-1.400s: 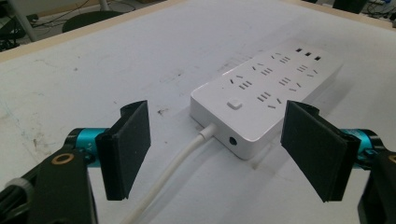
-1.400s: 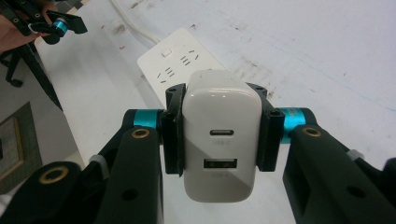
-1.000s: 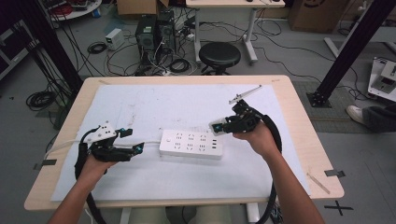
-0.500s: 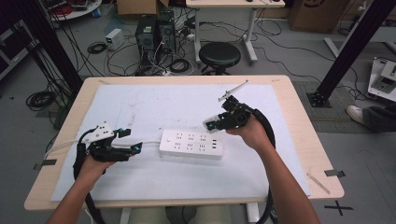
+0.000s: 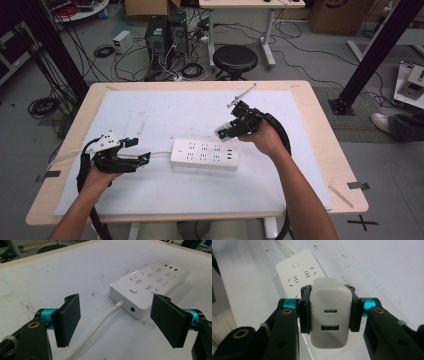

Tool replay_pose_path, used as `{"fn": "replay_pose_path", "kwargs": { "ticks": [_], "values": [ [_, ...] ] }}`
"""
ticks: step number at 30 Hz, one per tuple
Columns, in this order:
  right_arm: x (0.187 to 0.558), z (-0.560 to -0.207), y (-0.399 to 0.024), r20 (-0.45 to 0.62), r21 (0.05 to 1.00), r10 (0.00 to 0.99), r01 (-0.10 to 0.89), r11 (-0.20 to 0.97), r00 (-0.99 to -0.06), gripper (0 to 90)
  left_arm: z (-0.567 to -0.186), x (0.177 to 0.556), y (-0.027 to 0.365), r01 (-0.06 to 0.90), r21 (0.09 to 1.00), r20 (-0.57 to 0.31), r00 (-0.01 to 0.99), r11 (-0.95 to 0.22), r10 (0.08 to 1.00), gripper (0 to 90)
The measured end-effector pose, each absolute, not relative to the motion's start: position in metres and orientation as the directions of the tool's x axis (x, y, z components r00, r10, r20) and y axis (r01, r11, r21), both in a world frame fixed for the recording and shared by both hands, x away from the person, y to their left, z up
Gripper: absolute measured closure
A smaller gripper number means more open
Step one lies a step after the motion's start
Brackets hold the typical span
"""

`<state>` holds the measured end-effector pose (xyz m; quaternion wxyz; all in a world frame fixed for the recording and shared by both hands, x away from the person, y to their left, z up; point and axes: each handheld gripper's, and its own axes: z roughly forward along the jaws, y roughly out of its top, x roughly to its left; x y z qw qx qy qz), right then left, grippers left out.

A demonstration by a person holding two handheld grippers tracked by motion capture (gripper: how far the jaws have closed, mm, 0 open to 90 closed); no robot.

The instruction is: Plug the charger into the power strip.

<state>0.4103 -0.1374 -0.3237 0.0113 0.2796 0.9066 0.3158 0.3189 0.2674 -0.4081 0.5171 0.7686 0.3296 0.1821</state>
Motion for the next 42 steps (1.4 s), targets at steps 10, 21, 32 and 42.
{"fn": "replay_pose_path", "kwargs": {
  "ticks": [10, 21, 32, 42],
  "values": [
    [0.419, -0.332, -0.129, 0.137, 0.536, 0.475, 0.468, 0.703, -0.869, 63.1, -0.410, 0.320, 0.267, 0.320, 0.915, -0.065, 0.718, -0.246, 0.693, 24.2],
    [0.424, -0.344, -0.119, 0.067, 0.437, 0.405, 0.392, 0.810, -0.912, 63.1, -0.413, 0.319, 0.269, 0.325, 0.914, -0.067, 0.713, -0.244, 0.698, 24.2],
    [0.425, -0.350, -0.107, 0.026, 0.376, 0.326, 0.311, 0.873, -0.945, 63.2, -0.415, 0.318, 0.272, 0.331, 0.913, -0.072, 0.707, -0.238, 0.704, 24.2],
    [0.425, -0.356, -0.102, 0.003, 0.334, 0.277, 0.262, 0.905, -0.961, 63.1, -0.416, 0.318, 0.271, 0.334, 0.911, -0.075, 0.709, -0.241, 0.701, 24.2]
  ]
}}
